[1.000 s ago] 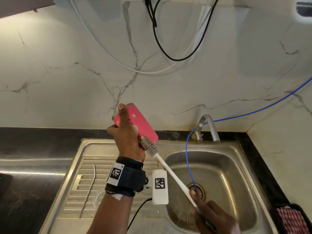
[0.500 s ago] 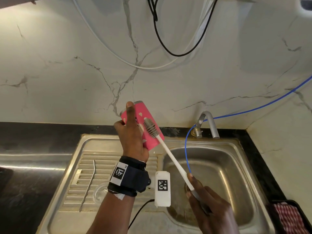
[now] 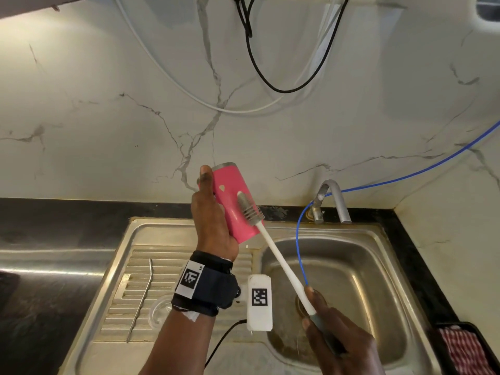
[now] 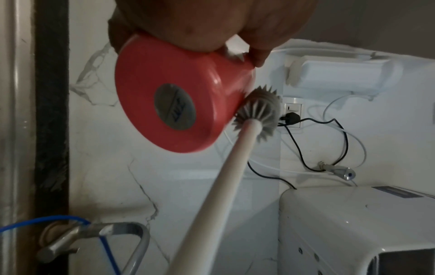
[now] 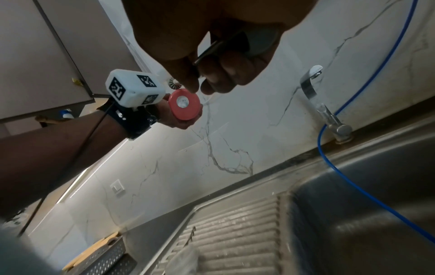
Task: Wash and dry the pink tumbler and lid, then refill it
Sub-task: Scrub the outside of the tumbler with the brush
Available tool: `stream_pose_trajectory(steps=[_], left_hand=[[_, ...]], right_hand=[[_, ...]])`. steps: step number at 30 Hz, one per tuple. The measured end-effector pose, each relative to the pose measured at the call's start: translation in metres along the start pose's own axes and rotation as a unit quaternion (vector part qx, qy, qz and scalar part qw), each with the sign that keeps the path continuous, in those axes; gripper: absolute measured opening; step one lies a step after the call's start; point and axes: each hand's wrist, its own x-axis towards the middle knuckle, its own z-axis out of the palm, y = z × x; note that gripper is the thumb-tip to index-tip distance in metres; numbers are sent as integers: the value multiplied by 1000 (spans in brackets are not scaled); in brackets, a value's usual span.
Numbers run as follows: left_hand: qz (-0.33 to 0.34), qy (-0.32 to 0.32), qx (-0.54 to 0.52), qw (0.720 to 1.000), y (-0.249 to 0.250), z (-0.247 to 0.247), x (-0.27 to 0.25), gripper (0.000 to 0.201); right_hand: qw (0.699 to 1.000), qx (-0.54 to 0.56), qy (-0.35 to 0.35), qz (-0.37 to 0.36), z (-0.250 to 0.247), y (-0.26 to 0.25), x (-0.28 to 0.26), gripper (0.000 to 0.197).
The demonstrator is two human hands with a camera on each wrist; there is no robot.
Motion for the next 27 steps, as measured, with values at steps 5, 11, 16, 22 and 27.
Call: stream_pose_trajectory(steps=[5,11,16,22,27], left_hand=[[19,-16,1,1000,8,-9,2,49],[9,-29,77,997,-17,9,-15,98],[21,-8,64,998,-3,-3,-2,98],[10,-29,111,993,-14,4,-13,109],[-2,-15,107,994,-10,1,-9,108]], right_hand=[[999,-46,-24,-7,-3,-6,-10,36],[999,-36,6,-20,11,-20,34,66],[1000,-22,3,-20,2,-17,11,58],[999,-27,20,3,6,-18,29,65],[1000,-16,13,9,6,-19,11,68]])
